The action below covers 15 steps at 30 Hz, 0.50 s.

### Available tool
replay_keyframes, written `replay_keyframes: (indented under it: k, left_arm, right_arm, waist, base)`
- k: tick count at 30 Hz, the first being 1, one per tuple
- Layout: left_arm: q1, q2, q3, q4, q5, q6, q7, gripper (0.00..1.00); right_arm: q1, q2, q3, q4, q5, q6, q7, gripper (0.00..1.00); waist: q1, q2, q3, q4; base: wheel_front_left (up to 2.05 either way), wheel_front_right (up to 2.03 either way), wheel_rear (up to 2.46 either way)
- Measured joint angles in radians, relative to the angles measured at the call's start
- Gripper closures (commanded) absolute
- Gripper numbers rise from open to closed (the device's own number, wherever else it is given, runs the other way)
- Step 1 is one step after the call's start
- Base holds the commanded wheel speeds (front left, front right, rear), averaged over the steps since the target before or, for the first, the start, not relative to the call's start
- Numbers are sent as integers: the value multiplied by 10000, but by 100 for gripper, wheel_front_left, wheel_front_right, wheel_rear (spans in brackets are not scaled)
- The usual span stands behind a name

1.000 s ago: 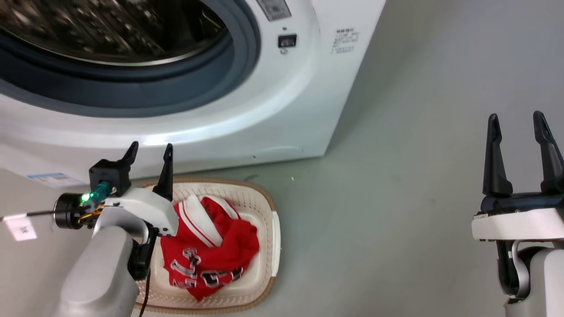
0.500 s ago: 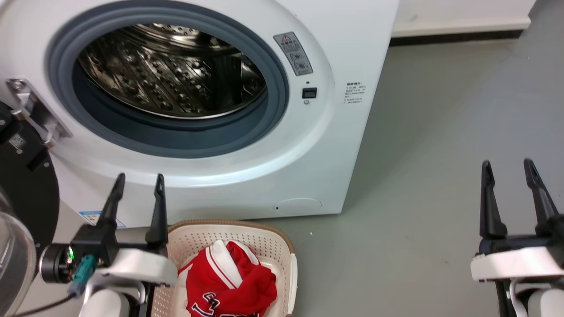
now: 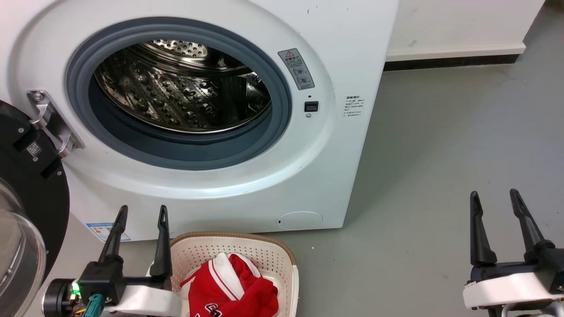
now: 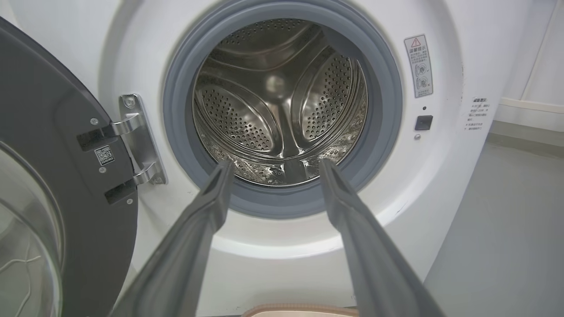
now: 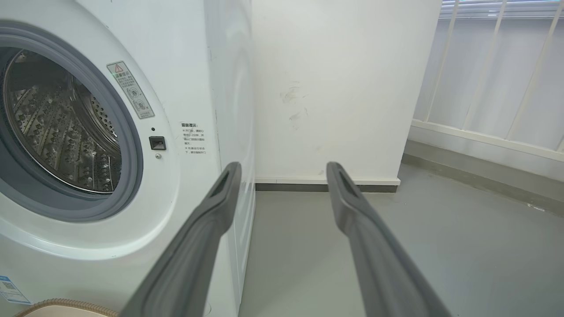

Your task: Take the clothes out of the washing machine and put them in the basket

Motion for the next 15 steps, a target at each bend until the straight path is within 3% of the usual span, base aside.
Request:
replay_keyframes:
  k: [15]
  left_arm:
    - [14,-366,332,96,355,-219,0,0]
  right_arm:
    - [214,0,115,38,-23,0,0,0]
  waist:
    - [2,0,-7,-68]
  base:
    - [0,0,0]
